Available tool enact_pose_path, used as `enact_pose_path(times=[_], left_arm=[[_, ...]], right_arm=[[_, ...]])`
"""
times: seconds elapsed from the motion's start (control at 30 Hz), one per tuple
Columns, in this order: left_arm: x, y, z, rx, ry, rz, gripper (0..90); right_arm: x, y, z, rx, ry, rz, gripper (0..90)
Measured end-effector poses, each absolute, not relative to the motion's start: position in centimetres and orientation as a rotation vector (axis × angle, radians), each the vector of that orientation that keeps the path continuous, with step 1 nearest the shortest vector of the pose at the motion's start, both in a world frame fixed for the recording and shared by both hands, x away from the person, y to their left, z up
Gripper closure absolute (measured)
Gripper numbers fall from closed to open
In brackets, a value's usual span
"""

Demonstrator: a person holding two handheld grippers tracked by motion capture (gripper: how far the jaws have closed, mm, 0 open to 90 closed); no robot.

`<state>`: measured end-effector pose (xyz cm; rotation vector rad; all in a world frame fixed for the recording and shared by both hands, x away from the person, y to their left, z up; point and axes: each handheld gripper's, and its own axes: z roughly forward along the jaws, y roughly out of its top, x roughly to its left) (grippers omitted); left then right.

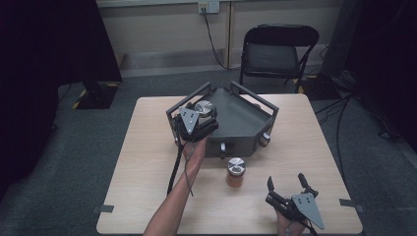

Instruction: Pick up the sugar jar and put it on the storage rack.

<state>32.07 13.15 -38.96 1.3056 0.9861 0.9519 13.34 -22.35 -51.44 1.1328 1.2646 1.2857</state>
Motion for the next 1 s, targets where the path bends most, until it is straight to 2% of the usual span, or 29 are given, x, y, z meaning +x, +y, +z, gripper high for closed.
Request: enact_pose_path(times=[0.13,1.0], left_arm=[[32.2,13.4,-38.7,1.325,0.992,0.933,0.3],[30.3,15.4,-38.6,1.322,0.969,0.893,0.1]], right_arm=[[13.3,-22.4,-51.4,1.133,1.264,1.286,1.9],[13.3,-22.4,-51.4,1.132,1.265,1.285,1.9]])
